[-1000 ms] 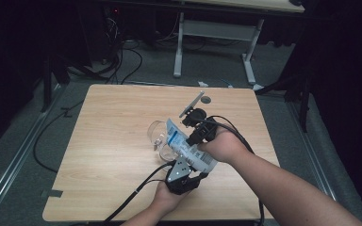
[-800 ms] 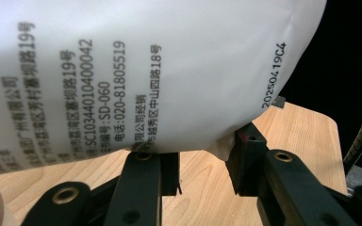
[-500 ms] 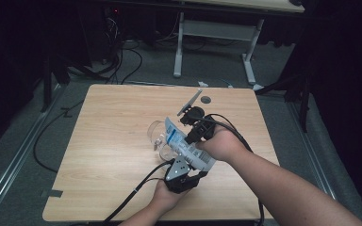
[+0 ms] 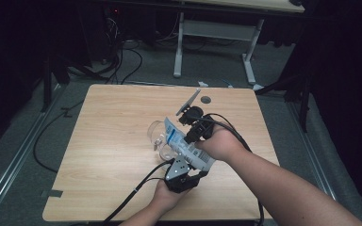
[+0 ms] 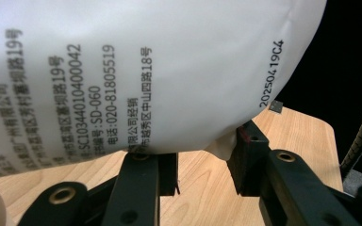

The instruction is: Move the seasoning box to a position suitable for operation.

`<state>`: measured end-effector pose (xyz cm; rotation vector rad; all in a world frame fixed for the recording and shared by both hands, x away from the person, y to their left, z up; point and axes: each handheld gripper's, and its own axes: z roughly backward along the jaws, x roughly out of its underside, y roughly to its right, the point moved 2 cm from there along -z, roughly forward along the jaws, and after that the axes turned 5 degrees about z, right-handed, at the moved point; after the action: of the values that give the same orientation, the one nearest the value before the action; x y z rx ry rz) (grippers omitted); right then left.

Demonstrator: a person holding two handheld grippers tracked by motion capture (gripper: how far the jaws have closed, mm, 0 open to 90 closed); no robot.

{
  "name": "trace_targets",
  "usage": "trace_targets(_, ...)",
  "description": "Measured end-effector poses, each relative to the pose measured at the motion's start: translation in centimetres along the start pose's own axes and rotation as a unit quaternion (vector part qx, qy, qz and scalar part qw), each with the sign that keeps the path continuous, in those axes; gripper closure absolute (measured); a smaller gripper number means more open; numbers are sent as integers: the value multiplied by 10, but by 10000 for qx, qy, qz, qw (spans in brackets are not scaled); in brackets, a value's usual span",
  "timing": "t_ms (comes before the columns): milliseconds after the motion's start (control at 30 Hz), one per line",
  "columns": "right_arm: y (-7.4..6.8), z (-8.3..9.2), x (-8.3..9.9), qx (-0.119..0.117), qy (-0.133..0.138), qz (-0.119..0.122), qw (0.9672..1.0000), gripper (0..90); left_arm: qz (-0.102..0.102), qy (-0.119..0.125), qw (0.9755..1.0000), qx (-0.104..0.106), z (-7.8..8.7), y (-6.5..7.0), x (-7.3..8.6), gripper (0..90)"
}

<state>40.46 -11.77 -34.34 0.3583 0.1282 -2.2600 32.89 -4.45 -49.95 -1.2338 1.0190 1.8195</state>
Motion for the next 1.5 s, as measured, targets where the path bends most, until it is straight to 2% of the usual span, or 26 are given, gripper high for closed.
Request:
trace_targets(67,0,0,0,2,-2,3,10000,896,6,6,10000,10,0,0,0,678)
trace_targets(100,-2,0,-1,2,-25,-75,10000,896,2,6,10000,14,-1,0,0,677)
trace_targets(167,-1,-1,0,6,-9,20,10000,896,6,6,10000,27,-1,0,1,676)
trace_targets(433,-1,-1,-1,5,-22,45,10000,896,3,34,10000,57,-1,1,0,673)
trace_targets(500,-3,0,-1,0,-29,-41,10000,896,-3,39,10000,54,0,1,0,673)
trace_targets(533,-2,-1,-1,2,-4,43,10000,897,-4,43,10000,51,0,1,0,673)
trace_targets(833,-3,1,-2,-70,-6,113,9999,897,-3,72,10000,58,1,3,-1,677)
trace_targets(1233,-4,3,-3,-92,-67,75,9999,897,-13,80,9999,94,1,3,-2,678)
trace_targets(1333,-3,2,-3,-86,-51,160,9998,897,-18,79,9999,99,1,3,-2,677)
trace_targets(1500,-4,2,-3,-58,-55,155,9998,897,-5,90,9999,99,1,3,-3,677)
